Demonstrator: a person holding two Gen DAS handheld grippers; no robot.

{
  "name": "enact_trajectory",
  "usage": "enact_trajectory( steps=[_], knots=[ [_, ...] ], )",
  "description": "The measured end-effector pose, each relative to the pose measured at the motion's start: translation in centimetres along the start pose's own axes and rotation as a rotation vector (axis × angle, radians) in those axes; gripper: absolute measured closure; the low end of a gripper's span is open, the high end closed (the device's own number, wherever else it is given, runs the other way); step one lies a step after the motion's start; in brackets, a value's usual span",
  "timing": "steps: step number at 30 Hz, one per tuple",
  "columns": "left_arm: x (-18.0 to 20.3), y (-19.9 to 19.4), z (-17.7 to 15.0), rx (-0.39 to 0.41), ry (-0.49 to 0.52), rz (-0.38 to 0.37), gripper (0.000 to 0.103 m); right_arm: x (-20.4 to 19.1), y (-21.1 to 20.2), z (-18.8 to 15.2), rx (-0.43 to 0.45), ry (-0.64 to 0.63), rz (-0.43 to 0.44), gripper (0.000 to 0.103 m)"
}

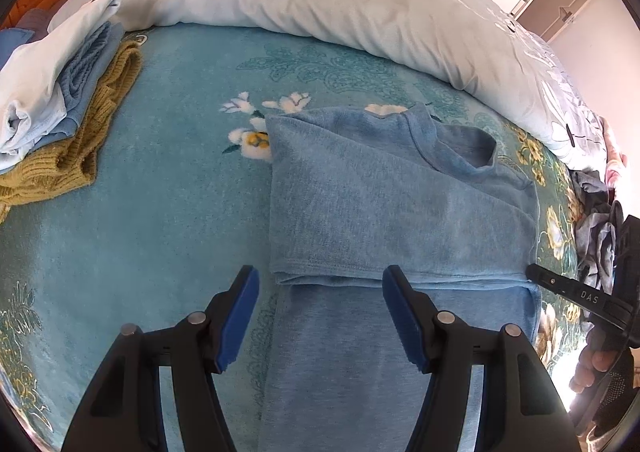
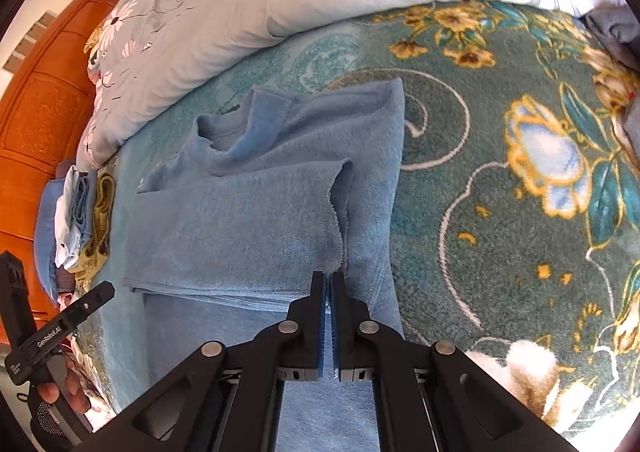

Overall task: Fold clothes
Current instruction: 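Pinch the folded side edge with the right gripper and straighten it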

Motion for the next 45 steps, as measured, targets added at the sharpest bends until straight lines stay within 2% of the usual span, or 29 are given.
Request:
enact_trajectory(
  steps=[4, 13, 15, 17, 22, 27, 30, 31, 34, 42, 45],
  knots=[
    [0.1, 0.0, -0.2, -0.004, 0.002, 0.002, 0.037, -0.3, -0.2, -0.2, 0.006, -0.021, -0.015, 0.097],
    [0.3, 0.0, -0.5, -0.007, 0.008, 0.005, 0.037, 0.3, -0.6, -0.3, 0.009, 0.006, -0.038, 0.096],
    [0.3, 0.0, -0.5, -0.005, 0.01, 0.005, 0.037, 0.4, -0.5, -0.4, 0.005, 0.018, -0.037, 0.09],
    [0.4, 0.0, -0.5, -0.006, 0.009, 0.004, 0.037, 0.4, -0.2, -0.5, 0.005, 0.028, -0.03, 0.077],
    [0.3, 0.0, -0.7, -0.013, 0.009, 0.006, 0.037, 0.1, 0.3, -0.4, 0.009, 0.05, -0.017, 0.071],
    [0.3, 0.0, -0.8, -0.014, 0.01, 0.009, 0.037, 0.1, 0.4, -0.4, 0.019, 0.079, 0.014, 0.071],
    [0.4, -0.1, -0.8, -0.012, 0.009, 0.008, 0.037, 0.0, 0.3, -0.4, 0.019, 0.079, 0.019, 0.079],
    [0.4, -0.1, -0.8, -0.012, 0.011, 0.007, 0.037, -0.2, 0.3, -0.4, 0.013, 0.069, 0.013, 0.087],
    [0.5, -0.1, -0.8, -0.012, 0.013, 0.007, 0.037, -0.9, 0.3, -0.2, 0.011, 0.039, 0.011, 0.098],
    [0.3, -0.3, -0.6, -0.005, 0.009, 0.01, 0.037, -3.2, -2.7, 1.2, 0.052, -0.098, -0.011, 0.099],
    [0.1, -0.2, -0.7, -0.008, 0.003, 0.011, 0.037, -3.0, -3.8, 1.3, 0.055, -0.141, -0.063, 0.099]
  ],
)
Point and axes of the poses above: each gripper's, at about its wrist camera, not at the fingertips, and y roughly the way its jaws point, x to its right, z to its top, the point moved 3 cm from there along y, roughly the way its jaws point, and after that the axes turned 15 degrees about z, right-handed, at the moved point
